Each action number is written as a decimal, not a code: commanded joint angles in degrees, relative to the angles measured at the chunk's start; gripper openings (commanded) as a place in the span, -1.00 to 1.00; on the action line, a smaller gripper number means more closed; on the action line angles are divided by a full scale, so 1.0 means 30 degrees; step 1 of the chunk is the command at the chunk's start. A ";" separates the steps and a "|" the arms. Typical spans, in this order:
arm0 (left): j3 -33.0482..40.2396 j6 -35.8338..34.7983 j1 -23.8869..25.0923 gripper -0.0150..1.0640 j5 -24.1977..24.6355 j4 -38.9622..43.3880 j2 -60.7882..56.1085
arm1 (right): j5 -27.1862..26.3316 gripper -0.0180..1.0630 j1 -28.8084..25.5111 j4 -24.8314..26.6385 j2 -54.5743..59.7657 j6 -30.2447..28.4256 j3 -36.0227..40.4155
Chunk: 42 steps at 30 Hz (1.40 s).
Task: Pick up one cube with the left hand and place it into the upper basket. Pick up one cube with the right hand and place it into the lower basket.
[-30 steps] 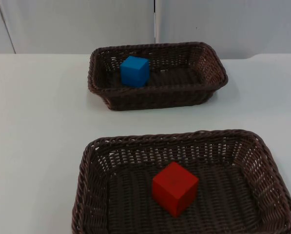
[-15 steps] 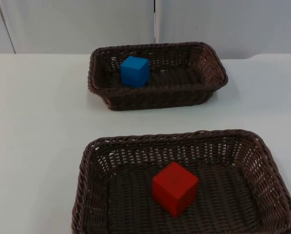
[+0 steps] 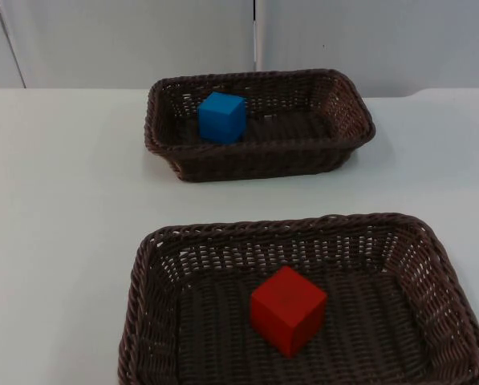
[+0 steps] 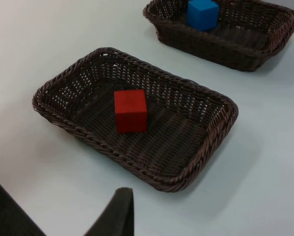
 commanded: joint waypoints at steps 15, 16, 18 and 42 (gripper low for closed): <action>0.0095 -0.0022 0.0919 0.98 -0.0030 0.0160 -0.0085 | -0.0152 0.98 -0.0086 0.0120 -0.0056 -0.0129 0.0179; 0.0095 -0.0022 0.0919 0.98 -0.0030 0.0160 -0.0085 | -0.0152 0.98 -0.0085 0.0120 -0.0056 -0.0094 0.0179; 0.0095 -0.0022 0.0919 0.98 -0.0030 0.0160 -0.0085 | -0.0152 0.98 -0.0167 0.0120 -0.0056 -0.0094 0.0179; 0.0095 -0.0022 0.0922 0.97 -0.0030 0.0160 -0.0085 | -0.0185 0.98 -0.7889 0.0120 -0.0056 -0.0130 0.0179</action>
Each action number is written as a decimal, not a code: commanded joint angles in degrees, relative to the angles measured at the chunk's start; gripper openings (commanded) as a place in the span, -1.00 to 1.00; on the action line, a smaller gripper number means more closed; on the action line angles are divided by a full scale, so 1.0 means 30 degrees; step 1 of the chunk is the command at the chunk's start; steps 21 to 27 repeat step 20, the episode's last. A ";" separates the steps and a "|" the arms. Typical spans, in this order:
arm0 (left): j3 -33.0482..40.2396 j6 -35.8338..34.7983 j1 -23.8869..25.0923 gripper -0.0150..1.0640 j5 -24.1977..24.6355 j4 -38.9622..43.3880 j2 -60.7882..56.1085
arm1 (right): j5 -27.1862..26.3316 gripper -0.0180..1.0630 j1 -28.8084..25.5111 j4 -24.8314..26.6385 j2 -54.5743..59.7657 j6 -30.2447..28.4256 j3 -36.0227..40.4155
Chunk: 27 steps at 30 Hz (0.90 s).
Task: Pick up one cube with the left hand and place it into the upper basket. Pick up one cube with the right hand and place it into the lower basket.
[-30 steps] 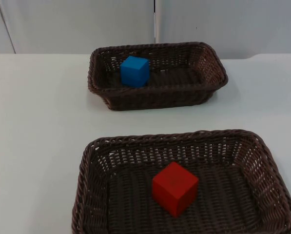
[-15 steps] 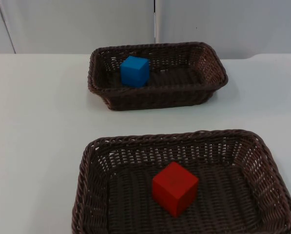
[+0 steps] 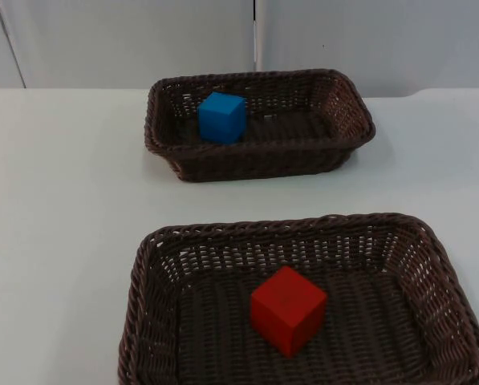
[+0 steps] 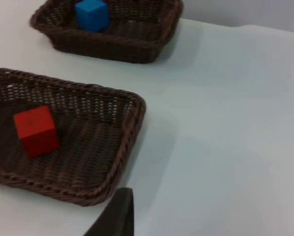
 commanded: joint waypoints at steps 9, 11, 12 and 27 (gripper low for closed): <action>0.0095 -0.0022 0.0033 0.97 -0.0030 0.0091 -0.0085 | -0.0185 0.98 -0.3041 0.0120 -0.0056 -0.0130 0.0179; 0.0095 -0.0022 0.0033 0.97 -0.0030 0.0091 -0.0085 | -0.0185 0.98 -0.3585 0.0120 -0.0056 -0.0130 0.0179; 0.0095 -0.0022 0.0033 0.97 -0.0030 0.0091 -0.0085 | -0.0185 0.98 -0.3585 0.0120 -0.0056 -0.0130 0.0179; 0.0095 -0.0022 0.0033 0.97 -0.0030 0.0091 -0.0085 | -0.0185 0.98 -0.5315 0.0120 -0.0056 -0.0130 0.0179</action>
